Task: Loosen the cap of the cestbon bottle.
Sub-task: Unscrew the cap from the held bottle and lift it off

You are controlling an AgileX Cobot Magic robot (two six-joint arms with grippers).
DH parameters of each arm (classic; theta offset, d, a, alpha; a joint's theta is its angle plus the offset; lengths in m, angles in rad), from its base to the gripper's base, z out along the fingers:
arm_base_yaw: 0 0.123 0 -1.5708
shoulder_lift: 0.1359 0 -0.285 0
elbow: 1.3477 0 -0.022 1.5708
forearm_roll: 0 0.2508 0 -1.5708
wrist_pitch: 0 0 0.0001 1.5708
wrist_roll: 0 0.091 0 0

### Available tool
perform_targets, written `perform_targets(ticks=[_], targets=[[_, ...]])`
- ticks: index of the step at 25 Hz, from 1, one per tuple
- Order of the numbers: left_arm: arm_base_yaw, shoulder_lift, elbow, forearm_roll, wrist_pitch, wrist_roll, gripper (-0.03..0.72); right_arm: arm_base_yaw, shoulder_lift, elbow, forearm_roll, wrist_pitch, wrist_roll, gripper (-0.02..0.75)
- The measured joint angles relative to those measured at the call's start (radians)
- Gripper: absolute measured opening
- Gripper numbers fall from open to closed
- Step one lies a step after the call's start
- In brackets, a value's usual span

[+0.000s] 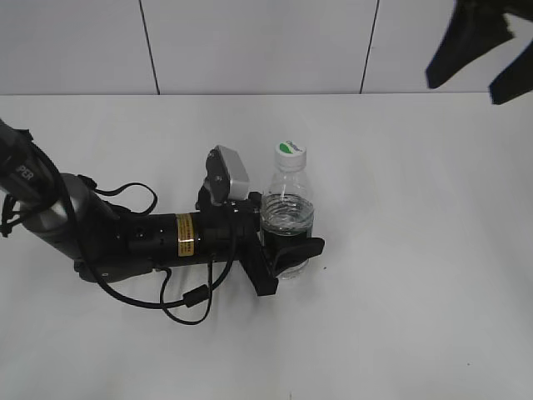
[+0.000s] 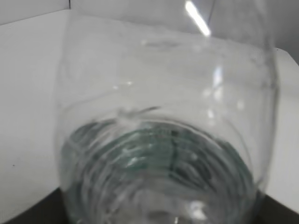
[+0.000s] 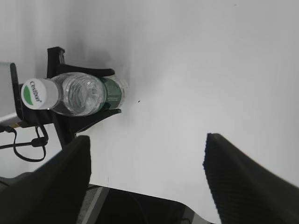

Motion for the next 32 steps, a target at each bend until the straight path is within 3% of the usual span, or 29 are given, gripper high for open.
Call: perform_targets(ticks=[7, 14, 18, 26, 32], targets=[[0.0, 0.0, 0.0, 0.001, 0.0, 0.0, 0.406, 0.186, 0.189, -0.149, -0.015, 0.001, 0.061, 0.573], [-0.001, 0.0, 0.0, 0.001, 0.007, 0.002, 0.406, 0.273, 0.298, -0.267, -0.015, 0.001, 0.099, 0.573], [-0.002, 0.0, 0.0, -0.001, 0.014, 0.012, 0.406, 0.304, 0.333, -0.274, -0.014, 0.001, 0.102, 0.559], [-0.005, -0.005, 0.0, -0.005, 0.027, 0.057, 0.406, 0.324, 0.364, -0.275, -0.011, 0.002, 0.106, 0.441], [-0.006, -0.006, 0.0, -0.007, 0.03, 0.057, 0.406, 0.324, 0.393, -0.275, -0.01, 0.002, 0.106, 0.428]])
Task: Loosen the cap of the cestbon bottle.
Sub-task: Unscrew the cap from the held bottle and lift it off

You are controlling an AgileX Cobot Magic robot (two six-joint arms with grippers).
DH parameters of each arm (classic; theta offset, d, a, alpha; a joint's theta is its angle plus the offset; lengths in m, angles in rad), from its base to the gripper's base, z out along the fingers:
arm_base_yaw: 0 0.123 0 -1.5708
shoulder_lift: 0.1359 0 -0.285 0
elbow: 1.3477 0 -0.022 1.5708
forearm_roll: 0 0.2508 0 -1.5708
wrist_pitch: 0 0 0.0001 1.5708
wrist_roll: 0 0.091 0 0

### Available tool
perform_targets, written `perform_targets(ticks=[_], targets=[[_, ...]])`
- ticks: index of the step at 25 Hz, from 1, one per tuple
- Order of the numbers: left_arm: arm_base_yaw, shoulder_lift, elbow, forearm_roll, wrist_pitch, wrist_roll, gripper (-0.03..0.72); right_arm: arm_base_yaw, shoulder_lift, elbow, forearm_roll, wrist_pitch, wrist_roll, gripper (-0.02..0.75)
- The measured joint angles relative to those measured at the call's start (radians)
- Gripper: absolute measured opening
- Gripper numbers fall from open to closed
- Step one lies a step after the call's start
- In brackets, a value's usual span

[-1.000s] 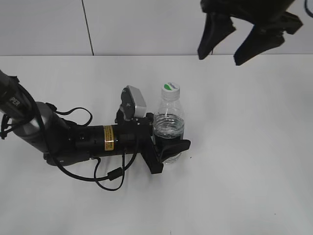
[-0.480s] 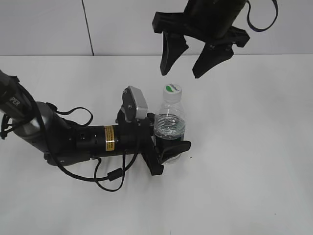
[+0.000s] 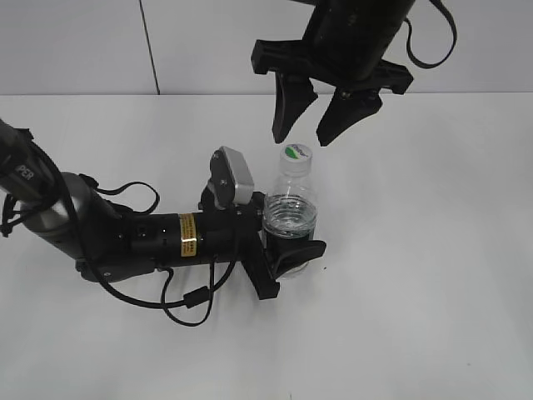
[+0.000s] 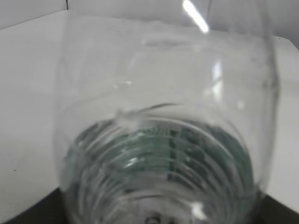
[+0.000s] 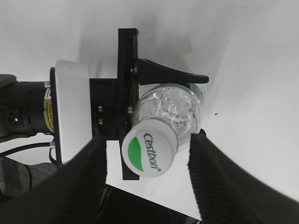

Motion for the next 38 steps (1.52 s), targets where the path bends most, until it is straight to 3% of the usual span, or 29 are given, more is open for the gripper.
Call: perform_targets(ticks=[22, 30, 38], targets=[[-0.001, 0.0, 0.0, -0.005, 0.003, 0.004, 0.405, 0.024, 0.042, 0.001, -0.006, 0.001, 0.0, 0.424], [-0.001, 0.0, 0.0, -0.005, 0.002, 0.004, 0.405, 0.025, 0.044, 0.002, -0.018, 0.003, 0.0, 0.302], [-0.001, 0.0, 0.0, -0.008, 0.003, 0.004, 0.405, 0.025, 0.044, 0.002, -0.027, 0.003, -0.039, 0.302]])
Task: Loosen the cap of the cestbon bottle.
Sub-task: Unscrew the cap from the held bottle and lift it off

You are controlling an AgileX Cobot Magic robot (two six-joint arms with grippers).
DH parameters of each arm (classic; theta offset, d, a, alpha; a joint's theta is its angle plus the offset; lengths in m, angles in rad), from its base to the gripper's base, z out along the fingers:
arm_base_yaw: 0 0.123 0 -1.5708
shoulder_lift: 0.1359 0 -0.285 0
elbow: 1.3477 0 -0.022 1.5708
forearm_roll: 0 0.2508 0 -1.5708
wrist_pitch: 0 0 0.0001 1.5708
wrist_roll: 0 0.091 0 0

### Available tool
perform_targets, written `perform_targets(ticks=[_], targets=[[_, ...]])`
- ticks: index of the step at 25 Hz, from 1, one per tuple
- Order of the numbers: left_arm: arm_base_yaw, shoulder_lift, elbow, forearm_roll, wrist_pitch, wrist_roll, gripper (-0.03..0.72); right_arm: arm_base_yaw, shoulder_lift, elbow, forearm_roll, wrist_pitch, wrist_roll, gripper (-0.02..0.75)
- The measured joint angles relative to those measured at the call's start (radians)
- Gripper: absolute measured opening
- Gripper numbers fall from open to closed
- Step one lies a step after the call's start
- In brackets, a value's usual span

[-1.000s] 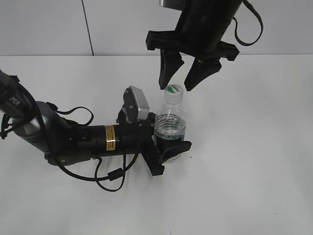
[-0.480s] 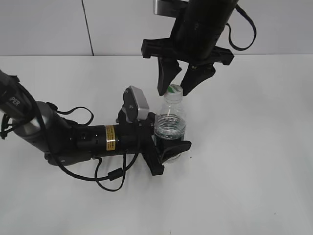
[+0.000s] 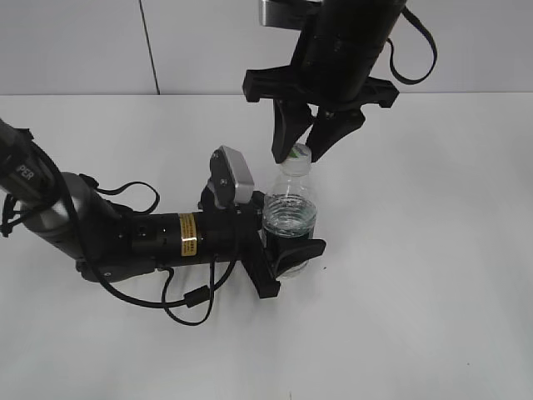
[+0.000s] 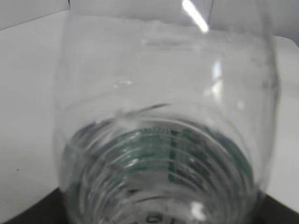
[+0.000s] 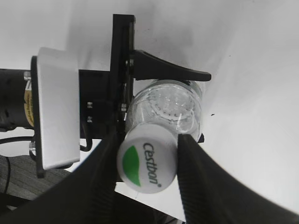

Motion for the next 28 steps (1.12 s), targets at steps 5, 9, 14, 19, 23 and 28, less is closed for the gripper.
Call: perform_targets(ticks=[5, 9, 14, 19, 23, 28], targets=[[0.0, 0.0, 0.0, -0.002, 0.0, 0.001, 0.405, 0.0, 0.0, 0.0, -0.006, 0.0, -0.191, 0.3], [0.0, 0.0, 0.0, -0.002, 0.001, 0.004, 0.405, 0.001, 0.0, 0.0, -0.005, 0.0, -0.44, 0.296], [0.0, 0.0, 0.0, -0.002, 0.001, 0.005, 0.405, 0.001, 0.0, 0.0, -0.003, 0.0, -0.699, 0.296], [0.0, 0.0, 0.0, -0.001, 0.002, 0.007, 0.405, 0.001, 0.0, 0.0, -0.002, 0.0, -0.891, 0.296], [0.0, 0.0, -0.001, 0.005, 0.002, 0.007, 0.405, 0.001, 0.0, -0.001, -0.002, 0.001, -1.039, 0.296], [0.0, 0.0, -0.003, 0.017, 0.002, 0.007, 0.405, 0.002, -0.001, -0.001, -0.015, 0.004, -1.228, 0.296]])
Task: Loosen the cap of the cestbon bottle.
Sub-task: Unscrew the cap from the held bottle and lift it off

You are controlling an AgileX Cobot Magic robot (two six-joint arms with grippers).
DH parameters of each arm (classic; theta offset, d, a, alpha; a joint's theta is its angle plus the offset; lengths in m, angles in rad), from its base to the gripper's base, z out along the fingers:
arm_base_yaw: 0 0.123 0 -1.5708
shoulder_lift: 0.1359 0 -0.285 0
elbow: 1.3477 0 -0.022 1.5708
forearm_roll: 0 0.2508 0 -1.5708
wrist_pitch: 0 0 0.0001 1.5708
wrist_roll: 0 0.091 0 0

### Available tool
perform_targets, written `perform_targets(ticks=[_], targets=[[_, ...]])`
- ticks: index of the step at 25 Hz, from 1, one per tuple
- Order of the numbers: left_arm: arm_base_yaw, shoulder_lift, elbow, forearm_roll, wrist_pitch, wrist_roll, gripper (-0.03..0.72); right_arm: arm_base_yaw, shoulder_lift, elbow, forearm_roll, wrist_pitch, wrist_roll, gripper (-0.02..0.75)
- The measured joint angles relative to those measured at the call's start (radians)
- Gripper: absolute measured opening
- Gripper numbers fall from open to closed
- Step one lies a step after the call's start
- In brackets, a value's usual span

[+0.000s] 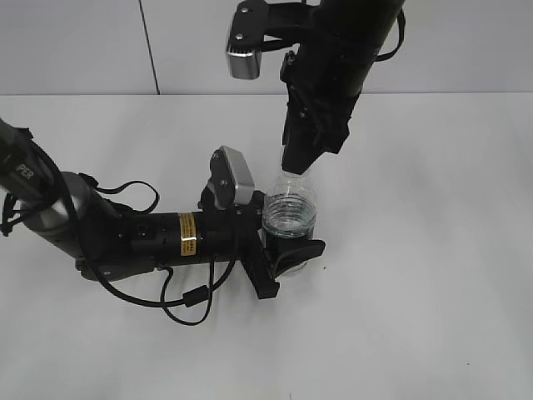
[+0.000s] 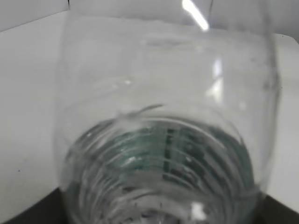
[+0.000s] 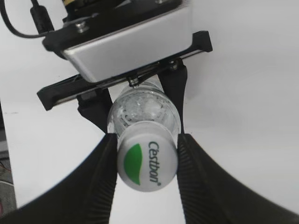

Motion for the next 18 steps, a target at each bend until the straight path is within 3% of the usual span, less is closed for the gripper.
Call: perform_targets(ticks=[8, 18], targets=[[0.001, 0.0, -0.001, 0.002, 0.0, 0.001, 0.405, 0.004, -0.001, 0.0, -0.022, 0.001, -0.197, 0.296], [0.001, 0.0, -0.001, 0.003, 0.0, 0.001, 0.405, 0.005, -0.002, 0.0, -0.03, 0.002, -0.217, 0.296]])
